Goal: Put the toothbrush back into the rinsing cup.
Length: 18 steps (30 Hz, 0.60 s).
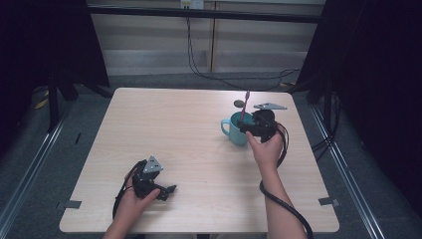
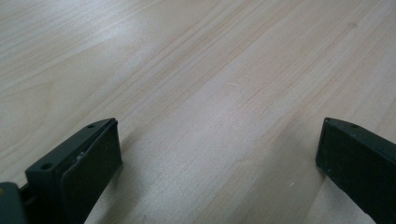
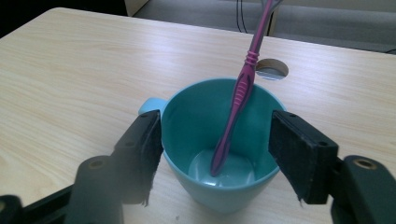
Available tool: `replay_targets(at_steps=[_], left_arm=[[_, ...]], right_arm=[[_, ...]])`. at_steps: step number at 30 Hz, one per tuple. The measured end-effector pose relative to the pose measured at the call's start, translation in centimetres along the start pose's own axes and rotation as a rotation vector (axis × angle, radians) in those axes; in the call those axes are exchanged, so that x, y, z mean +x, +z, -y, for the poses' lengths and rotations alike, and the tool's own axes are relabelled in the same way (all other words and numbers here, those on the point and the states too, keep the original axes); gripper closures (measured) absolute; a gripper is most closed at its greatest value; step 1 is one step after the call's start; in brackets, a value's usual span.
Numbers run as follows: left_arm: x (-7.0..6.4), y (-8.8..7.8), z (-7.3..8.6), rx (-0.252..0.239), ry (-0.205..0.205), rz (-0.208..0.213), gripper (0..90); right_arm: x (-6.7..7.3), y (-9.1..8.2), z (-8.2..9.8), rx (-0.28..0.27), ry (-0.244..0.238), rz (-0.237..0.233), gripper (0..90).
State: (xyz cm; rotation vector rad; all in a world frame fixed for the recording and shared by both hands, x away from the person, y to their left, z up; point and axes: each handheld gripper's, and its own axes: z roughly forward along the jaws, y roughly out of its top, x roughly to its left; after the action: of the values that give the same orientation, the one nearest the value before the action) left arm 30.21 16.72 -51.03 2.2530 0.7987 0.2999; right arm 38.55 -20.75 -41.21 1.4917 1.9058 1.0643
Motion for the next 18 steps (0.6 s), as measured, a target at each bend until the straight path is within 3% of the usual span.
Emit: replay_targets(at_steps=[14,18], left_arm=[[0.0,0.0,0.0,0.0,0.001,0.0,0.0],[0.0,0.0,0.0,0.0,0.001,0.0,0.0]], right_arm=[[-0.3,-1.1,0.5,0.004,-0.008,-0.044,25.9],[-0.4,-1.5,0.7,0.013,-0.032,-0.051,23.9]])
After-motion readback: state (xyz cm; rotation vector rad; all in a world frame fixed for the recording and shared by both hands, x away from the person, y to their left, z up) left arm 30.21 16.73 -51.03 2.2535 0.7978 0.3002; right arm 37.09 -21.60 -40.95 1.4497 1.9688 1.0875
